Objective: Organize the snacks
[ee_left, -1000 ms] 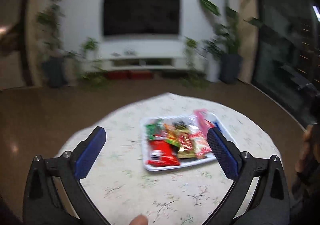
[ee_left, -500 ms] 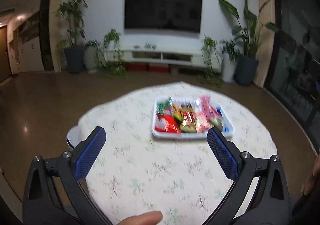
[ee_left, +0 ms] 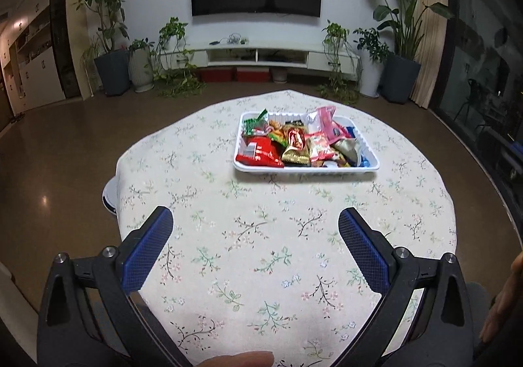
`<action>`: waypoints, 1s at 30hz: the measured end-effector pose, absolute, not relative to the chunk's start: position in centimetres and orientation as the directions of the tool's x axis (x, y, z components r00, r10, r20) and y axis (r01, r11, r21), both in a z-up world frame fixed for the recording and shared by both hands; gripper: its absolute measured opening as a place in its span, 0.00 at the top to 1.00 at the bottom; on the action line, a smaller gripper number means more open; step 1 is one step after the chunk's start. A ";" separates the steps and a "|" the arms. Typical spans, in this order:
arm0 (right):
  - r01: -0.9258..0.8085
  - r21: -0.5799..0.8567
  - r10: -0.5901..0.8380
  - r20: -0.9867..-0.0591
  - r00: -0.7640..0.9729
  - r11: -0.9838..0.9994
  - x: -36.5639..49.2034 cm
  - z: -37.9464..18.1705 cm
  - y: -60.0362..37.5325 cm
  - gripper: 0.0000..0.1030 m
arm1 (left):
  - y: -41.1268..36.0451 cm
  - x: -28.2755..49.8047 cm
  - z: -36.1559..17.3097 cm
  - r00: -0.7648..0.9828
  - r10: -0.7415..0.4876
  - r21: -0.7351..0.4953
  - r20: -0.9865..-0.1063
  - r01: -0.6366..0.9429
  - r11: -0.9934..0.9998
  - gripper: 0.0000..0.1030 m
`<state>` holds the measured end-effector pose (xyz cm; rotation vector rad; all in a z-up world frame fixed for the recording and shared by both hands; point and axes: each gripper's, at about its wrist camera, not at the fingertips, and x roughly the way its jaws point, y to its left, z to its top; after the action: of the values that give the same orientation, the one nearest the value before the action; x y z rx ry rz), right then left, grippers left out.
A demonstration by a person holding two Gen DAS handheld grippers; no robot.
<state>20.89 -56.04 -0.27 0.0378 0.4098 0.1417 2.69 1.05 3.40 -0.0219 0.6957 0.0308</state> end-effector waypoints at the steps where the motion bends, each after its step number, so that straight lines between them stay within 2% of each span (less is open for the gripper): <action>1: -0.127 0.065 0.142 -0.410 0.901 0.990 21.0 -0.7 -56.0 0.00 | 1.2 3.0 3.1 0.762 0.020 -0.012 -0.647 -0.037 0.999 0.00; 11: -0.119 0.057 0.131 -0.508 0.851 0.991 21.6 -3.4 -55.4 0.00 | 2.1 4.3 1.4 0.735 0.027 -0.019 -0.678 -0.054 0.998 0.00; 30: -0.135 0.033 0.130 -0.566 0.814 0.990 21.6 -4.3 -54.4 0.00 | 1.9 4.2 0.8 0.729 0.020 -0.018 -0.684 -0.045 0.999 0.00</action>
<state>21.57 -54.40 -4.26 -0.0087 0.6030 0.1413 4.20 1.95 0.83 -0.0344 0.7535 0.0362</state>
